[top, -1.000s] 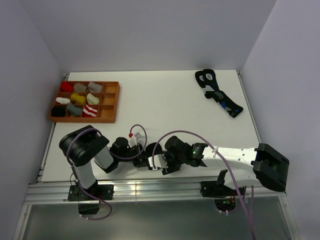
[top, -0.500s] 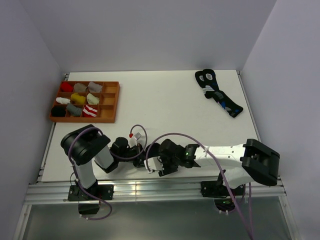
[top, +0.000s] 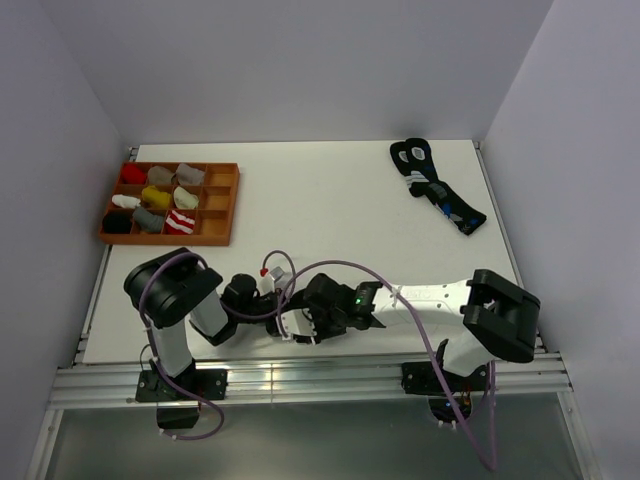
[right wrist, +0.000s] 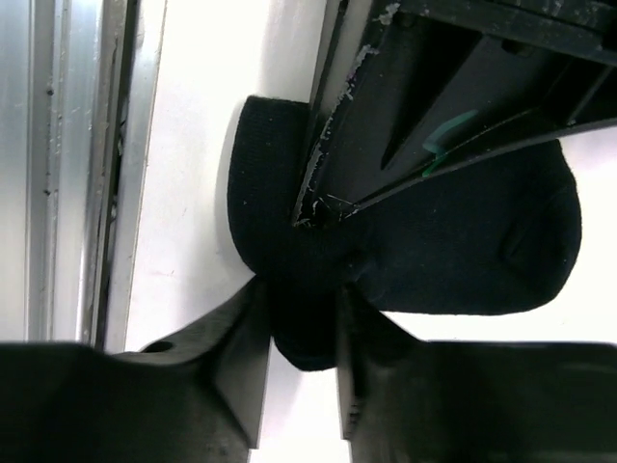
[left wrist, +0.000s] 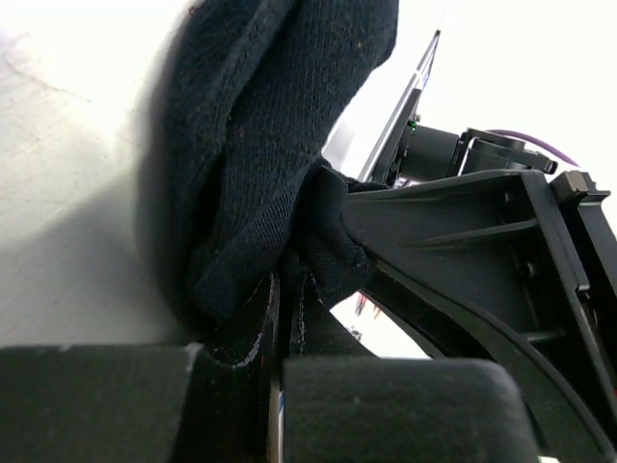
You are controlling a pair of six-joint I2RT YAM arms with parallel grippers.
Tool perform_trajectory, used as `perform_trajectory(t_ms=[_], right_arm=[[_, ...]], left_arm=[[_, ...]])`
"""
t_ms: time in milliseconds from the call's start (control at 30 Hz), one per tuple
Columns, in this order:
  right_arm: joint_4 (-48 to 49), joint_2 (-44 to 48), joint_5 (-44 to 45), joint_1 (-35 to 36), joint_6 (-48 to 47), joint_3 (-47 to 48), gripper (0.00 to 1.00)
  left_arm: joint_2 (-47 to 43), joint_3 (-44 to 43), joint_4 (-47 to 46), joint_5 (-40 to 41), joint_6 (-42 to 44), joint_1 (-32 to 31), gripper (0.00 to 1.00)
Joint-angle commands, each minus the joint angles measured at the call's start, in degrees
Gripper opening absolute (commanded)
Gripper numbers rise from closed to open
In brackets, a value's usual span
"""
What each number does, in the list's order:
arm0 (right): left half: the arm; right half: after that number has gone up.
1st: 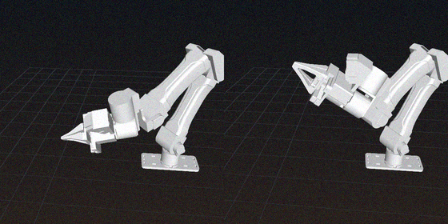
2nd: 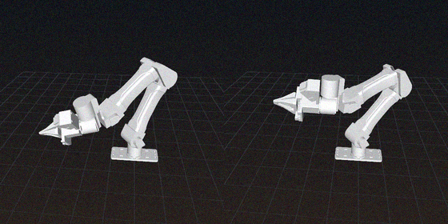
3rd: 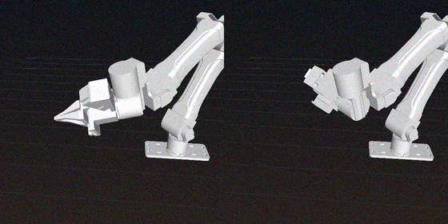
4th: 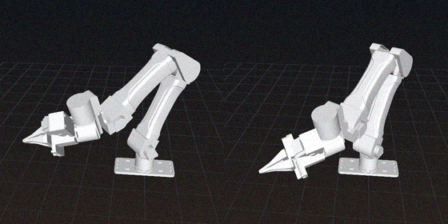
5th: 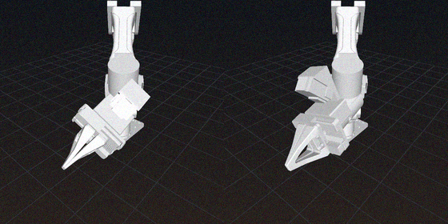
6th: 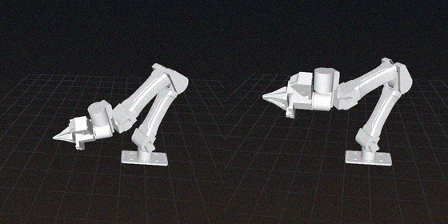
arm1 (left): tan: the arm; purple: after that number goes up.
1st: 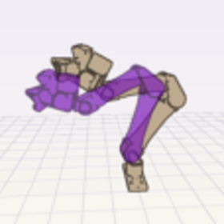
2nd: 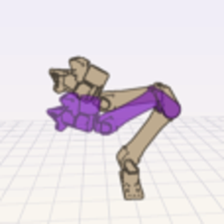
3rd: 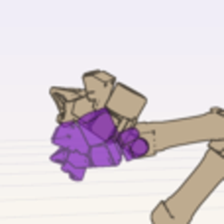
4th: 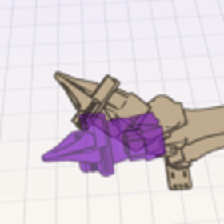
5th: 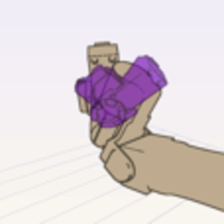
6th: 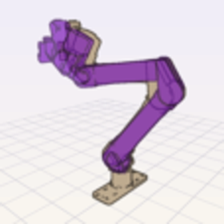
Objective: Roll the socks
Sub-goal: Roll the sock at the center of the board.
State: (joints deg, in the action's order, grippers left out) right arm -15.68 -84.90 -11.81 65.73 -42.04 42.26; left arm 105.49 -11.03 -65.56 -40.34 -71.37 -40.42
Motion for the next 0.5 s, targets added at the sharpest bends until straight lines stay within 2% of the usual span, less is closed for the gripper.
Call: perform_trajectory(t_ms=[0,233,467], right_arm=[[-0.4,-2.3,-4.6,0.4,0.1,4.1,0.32],[-15.2,-8.7,-10.1,-3.0,-1.2,12.0,0.27],[-30.3,-15.6,-19.6,-10.6,-2.8,22.2,0.25]], left_arm=[[2.0,0.1,9.1,0.1,3.9,-0.6,0.0],[-3.4,-2.9,16.2,4.6,6.2,-0.3,0.01],[-14.9,-4.4,26.4,14.8,8.9,-0.1,0.13]])
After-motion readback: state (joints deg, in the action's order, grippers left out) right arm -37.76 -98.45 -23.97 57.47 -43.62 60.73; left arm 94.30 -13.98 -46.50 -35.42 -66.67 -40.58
